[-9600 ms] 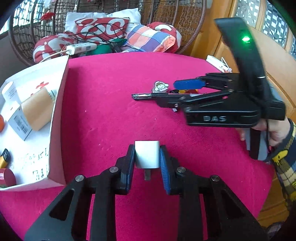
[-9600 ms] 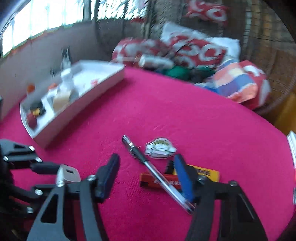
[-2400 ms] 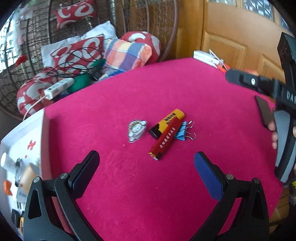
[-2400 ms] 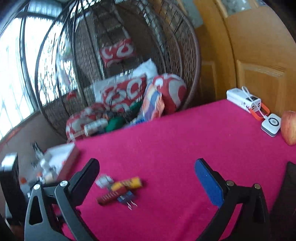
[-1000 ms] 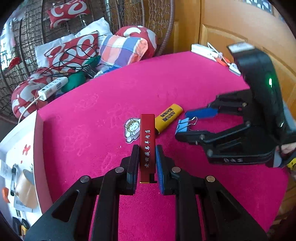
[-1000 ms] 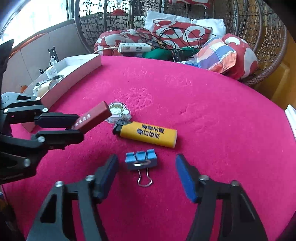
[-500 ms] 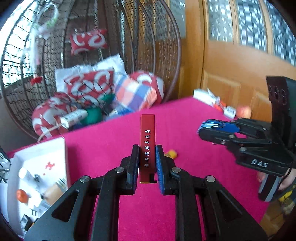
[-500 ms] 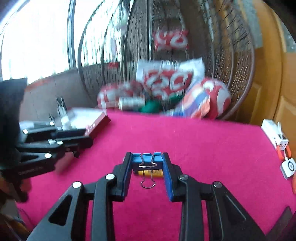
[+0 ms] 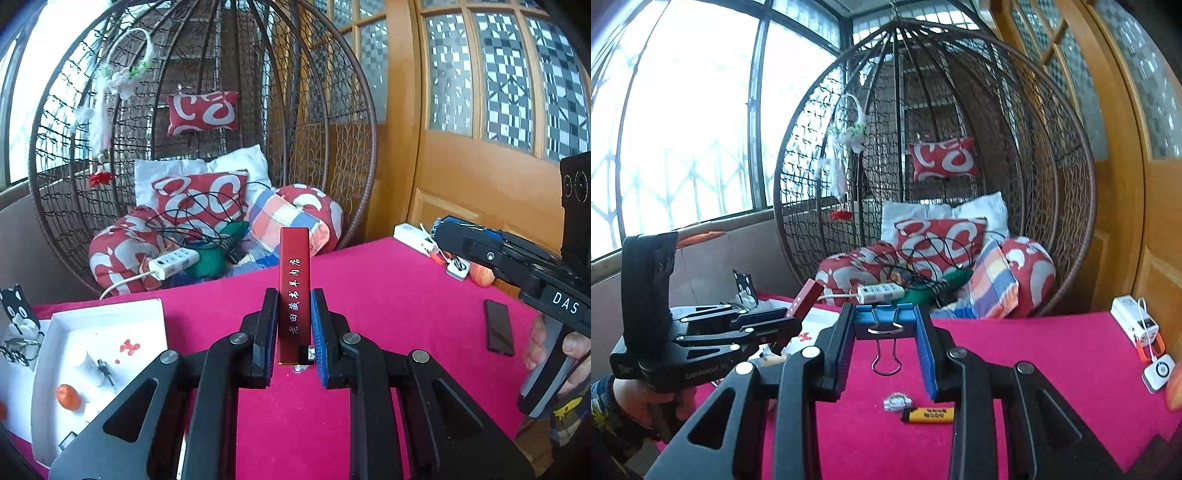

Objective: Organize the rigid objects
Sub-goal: 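Carry both into the white tray and open both tools to release them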

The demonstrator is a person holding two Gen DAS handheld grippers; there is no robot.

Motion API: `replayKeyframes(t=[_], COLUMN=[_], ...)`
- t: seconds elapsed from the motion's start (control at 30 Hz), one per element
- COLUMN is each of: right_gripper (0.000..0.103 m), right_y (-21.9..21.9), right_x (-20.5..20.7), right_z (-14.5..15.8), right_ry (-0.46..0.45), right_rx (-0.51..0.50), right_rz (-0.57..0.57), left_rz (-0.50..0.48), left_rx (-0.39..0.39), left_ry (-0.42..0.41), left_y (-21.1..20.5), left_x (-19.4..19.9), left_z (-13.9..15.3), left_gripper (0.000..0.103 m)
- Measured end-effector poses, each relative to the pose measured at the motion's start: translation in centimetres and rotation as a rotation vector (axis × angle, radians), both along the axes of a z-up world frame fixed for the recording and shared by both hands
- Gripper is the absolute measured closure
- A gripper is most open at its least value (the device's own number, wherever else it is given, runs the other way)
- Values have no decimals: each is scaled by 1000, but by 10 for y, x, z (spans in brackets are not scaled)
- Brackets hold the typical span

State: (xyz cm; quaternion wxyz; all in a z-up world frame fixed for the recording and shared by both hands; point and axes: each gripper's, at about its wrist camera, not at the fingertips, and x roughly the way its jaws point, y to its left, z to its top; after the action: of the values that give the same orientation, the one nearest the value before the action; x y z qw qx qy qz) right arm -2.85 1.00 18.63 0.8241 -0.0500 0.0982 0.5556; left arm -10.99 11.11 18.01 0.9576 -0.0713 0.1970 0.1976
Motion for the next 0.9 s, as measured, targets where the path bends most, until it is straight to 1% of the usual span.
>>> replayKeyframes(t=[0.13,0.4,0.67,0.9], right_gripper=[72,72,72,72], right_y=[5,31,66,105], right_x=[-10,-22,-37,-58], right_z=[2,3,8,8], right_ry=[-13,-24,-53,-78], right_rx=[-1,-24,-49,-93], right_rz=[5,17,40,80], left_rz=[14,67,131,188], left_rx=[-8,-26,-40,-65], left_ry=[-23,-64,-90,-108], left_y=[7,30,56,83], left_x=[-13,-48,-87,-117], left_z=[2,4,2,-5], left_gripper=[86,87,87,87])
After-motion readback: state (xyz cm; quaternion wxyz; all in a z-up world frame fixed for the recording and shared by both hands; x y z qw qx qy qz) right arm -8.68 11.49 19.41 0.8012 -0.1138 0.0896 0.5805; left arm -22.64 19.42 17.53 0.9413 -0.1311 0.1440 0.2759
